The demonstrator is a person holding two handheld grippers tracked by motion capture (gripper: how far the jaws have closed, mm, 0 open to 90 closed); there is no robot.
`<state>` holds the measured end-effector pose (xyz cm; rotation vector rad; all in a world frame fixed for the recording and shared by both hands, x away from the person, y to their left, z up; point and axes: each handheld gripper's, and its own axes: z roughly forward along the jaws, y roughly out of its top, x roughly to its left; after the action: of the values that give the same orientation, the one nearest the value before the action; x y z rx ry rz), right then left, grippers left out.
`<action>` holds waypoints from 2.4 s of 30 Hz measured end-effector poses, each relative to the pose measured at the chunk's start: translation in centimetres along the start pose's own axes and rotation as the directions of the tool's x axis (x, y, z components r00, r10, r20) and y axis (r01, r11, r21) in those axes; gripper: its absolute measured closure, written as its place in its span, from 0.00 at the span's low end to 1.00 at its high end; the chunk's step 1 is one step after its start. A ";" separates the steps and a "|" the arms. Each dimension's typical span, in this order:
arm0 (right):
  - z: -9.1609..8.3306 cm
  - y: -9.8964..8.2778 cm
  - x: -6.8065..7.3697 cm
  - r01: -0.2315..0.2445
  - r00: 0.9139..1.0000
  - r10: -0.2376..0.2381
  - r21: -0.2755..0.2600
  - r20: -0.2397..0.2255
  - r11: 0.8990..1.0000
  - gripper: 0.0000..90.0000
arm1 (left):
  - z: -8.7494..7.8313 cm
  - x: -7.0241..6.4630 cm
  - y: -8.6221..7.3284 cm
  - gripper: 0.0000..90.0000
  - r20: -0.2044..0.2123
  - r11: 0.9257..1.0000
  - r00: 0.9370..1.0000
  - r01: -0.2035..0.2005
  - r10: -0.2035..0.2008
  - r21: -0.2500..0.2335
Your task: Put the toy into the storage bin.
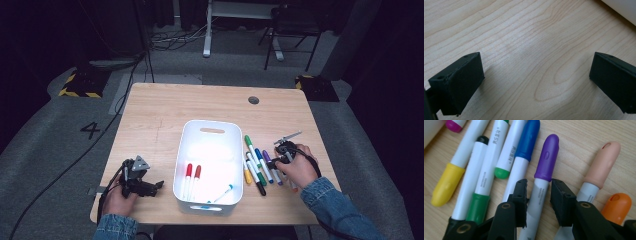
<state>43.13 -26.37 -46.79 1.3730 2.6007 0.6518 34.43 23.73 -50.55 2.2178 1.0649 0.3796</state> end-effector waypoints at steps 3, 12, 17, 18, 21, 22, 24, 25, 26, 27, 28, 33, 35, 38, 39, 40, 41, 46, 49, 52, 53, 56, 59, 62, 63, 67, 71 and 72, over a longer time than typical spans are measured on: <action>0.0 -0.1 0.1 -0.028 0.999 0.028 -0.007 0.023 1.000 0.78 | 0.0 0.0 0.0 0.00 0.000 1.000 1.000 0.000 0.000 0.000; 0.0 0.0 0.5 -0.036 0.998 0.036 0.003 0.056 0.999 0.86 | 0.0 0.0 0.0 0.00 0.000 1.000 1.000 0.001 -0.001 0.000; 0.0 -0.1 0.4 -0.058 0.997 0.059 -0.017 0.047 0.998 0.86 | 0.0 0.0 0.0 0.00 0.000 1.000 1.000 -0.001 0.001 -0.001; -0.1 -0.1 0.4 -0.055 0.997 0.057 -0.027 0.044 0.998 0.86 | 0.0 0.0 0.0 0.00 0.008 1.000 1.000 0.005 -0.005 0.003; -0.7 0.1 0.4 -0.054 0.998 0.055 -0.052 0.028 0.997 0.86 | 0.0 0.0 0.0 0.00 0.003 1.000 1.000 0.000 0.000 0.000; -1.0 0.2 0.4 -0.061 0.998 0.062 -0.062 0.024 0.996 0.86 | 0.0 0.0 0.0 0.00 -0.001 1.000 1.000 -0.001 0.001 0.000; -1.6 0.5 0.5 -0.063 0.998 0.064 -0.078 0.016 0.995 0.86 | 0.0 0.0 0.0 0.00 0.000 1.000 1.000 0.000 0.000 0.000; -1.8 0.5 0.4 -0.056 0.998 0.058 -0.088 0.013 0.995 0.86 | 0.0 0.0 0.0 0.00 0.002 1.000 1.000 0.000 0.000 0.000; -2.1 0.6 0.5 -0.050 0.999 0.051 -0.094 0.009 0.994 0.86 | 0.0 0.0 0.0 0.00 0.001 1.000 1.000 0.000 0.000 0.000; -2.4 0.7 0.5 -0.053 0.998 0.054 -0.106 0.008 0.993 0.86 | 0.0 0.0 0.0 0.00 0.000 1.000 1.000 0.000 0.000 0.000; -2.6 0.8 0.6 -0.056 0.998 0.056 -0.113 0.002 0.992 0.86 | 0.0 0.0 0.0 0.00 0.001 1.000 1.000 0.000 0.000 0.000; -3.9 1.2 0.8 -0.038 0.999 0.037 -0.143 -0.015 0.989 0.86 | 0.0 0.0 0.0 0.00 0.000 1.000 1.000 -0.001 0.001 0.000; -4.3 1.4 1.0 -0.030 0.999 0.027 -0.159 -0.022 0.987 0.86 | 0.0 0.0 0.0 0.00 0.000 1.000 1.000 -0.002 0.002 0.004; -5.1 1.8 1.4 -0.021 0.999 0.014 -0.183 -0.039 0.983 0.86 | -0.1 0.0 0.0 0.00 0.000 1.000 1.000 -0.002 0.002 0.004; -5.4 2.0 1.6 -0.018 0.999 0.010 -0.188 -0.043 0.982 0.86 | -0.1 0.0 0.0 0.00 -0.001 1.000 1.000 -0.002 0.002 0.003; -5.7 2.1 1.7 -0.012 0.999 0.003 -0.198 -0.045 0.980 0.86 | -0.1 0.0 0.0 0.00 0.000 1.000 1.000 -0.002 0.002 0.004; -5.9 2.2 1.9 -0.007 0.999 -0.003 -0.203 -0.049 0.979 0.86 | -0.1 0.0 0.0 0.00 -0.001 1.000 1.000 -0.001 0.002 0.003; -7.2 2.7 2.5 0.009 0.998 -0.024 -0.234 -0.063 0.972 0.86 | 0.0 0.0 0.0 0.00 -0.004 1.000 1.000 -0.001 0.001 0.002; -8.0 2.9 3.0 0.018 0.997 -0.037 -0.256 -0.072 0.967 0.86 | 0.0 0.0 -0.1 0.00 0.002 1.000 1.000 -0.001 0.001 0.003; -8.7 3.1 3.5 0.030 0.995 -0.054 -0.270 -0.081 0.962 0.86 | -0.1 -0.1 -0.1 0.00 0.003 1.000 1.000 0.002 -0.002 0.005; -9.0 3.2 3.6 0.035 0.995 -0.060 -0.276 -0.083 0.960 0.86 | -0.1 -0.1 -0.1 0.00 0.001 1.000 1.000 0.003 -0.003 0.005; -9.6 3.4 4.3 0.060 0.992 -0.089 -0.289 -0.088 0.955 0.86 | -0.1 -0.1 -0.1 0.00 0.000 1.000 1.000 0.006 -0.006 0.005; -10.2 3.7 5.0 0.075 0.989 -0.109 -0.298 -0.102 0.952 0.86 | -0.1 -0.1 -0.1 0.00 0.000 1.000 1.000 0.009 -0.009 0.005; -10.8 4.1 5.9 0.098 0.983 -0.140 -0.306 -0.119 0.947 0.86 | -0.1 -0.1 -0.1 0.00 0.000 1.000 1.000 0.007 -0.007 0.006; -11.0 4.2 6.3 0.105 0.981 -0.150 -0.310 -0.126 0.945 0.86 | -0.1 -0.1 -0.1 0.00 0.000 1.000 1.000 0.008 -0.008 0.006; -11.4 5.1 7.5 0.132 0.972 -0.187 -0.329 -0.140 0.935 0.86 | -0.1 -0.2 -0.1 0.00 -0.004 1.000 1.000 0.018 -0.018 0.006; -11.6 6.0 8.6 0.163 0.963 -0.224 -0.339 -0.148 0.927 0.86 | -0.1 -0.3 -0.2 0.00 -0.004 1.000 1.000 0.024 -0.024 0.005; -11.6 6.2 9.0 0.167 0.962 -0.228 -0.339 -0.152 0.926 0.86 | -0.1 -0.3 -0.2 0.00 -0.005 1.000 1.000 0.024 -0.024 0.004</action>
<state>39.02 -19.65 -32.93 0.9768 2.5703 1.1629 34.08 23.58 -50.59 2.2071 1.0947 0.3733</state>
